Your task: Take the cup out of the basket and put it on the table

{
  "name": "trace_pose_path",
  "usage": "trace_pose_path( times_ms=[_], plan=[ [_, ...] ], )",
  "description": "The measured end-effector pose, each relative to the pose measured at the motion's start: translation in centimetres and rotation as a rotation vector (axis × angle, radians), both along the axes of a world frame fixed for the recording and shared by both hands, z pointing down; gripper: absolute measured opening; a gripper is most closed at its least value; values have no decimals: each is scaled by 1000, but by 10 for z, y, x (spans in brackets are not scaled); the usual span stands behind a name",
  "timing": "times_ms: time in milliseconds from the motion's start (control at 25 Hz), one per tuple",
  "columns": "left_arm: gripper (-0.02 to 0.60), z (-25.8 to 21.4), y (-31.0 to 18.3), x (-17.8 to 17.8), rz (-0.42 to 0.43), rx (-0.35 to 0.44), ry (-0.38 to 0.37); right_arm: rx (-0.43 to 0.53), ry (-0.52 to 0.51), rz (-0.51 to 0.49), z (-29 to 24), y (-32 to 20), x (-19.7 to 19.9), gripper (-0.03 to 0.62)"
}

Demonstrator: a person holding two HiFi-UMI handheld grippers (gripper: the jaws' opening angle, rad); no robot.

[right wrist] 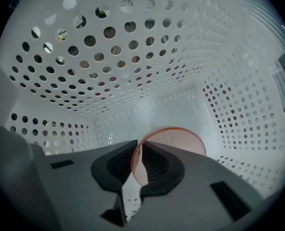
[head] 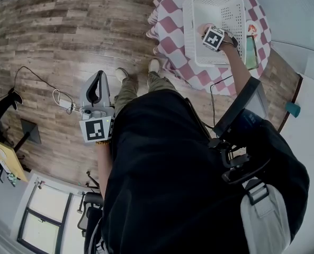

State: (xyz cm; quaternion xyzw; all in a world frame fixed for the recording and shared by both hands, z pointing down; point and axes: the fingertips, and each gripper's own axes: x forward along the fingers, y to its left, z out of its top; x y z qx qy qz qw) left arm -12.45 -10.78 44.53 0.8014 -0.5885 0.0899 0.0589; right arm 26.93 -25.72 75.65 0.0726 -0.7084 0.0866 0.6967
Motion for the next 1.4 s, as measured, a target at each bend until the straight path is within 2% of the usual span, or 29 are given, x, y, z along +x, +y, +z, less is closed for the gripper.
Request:
trace_pose_path(
  times_ms=[120, 240, 360, 640, 800, 920, 1400],
  plan=[
    [6, -2, -1, -1, 3, 17, 2, -1, -8, 16, -2, 0, -1, 34],
    [6, 0, 0, -4, 4, -1, -13, -10, 3, 50, -1, 3, 3, 29],
    [6, -5, -1, -5, 10, 28, -1, -2, -19, 60, -3, 4, 0, 28],
    [6, 1, 1, -7, 5, -24, -11, 7, -45, 87, -4, 7, -4, 26],
    [6, -1, 2, -4, 27, 4, -5, 12, -36, 106, -6, 8, 1, 26],
    [6, 1, 3, -8, 21, -13, -10, 33, -46, 125, -9, 7, -1, 25],
    [6, -4, -2, -3, 45, 3, -8, 66, -57, 146, -22, 7, -3, 25]
  ],
)
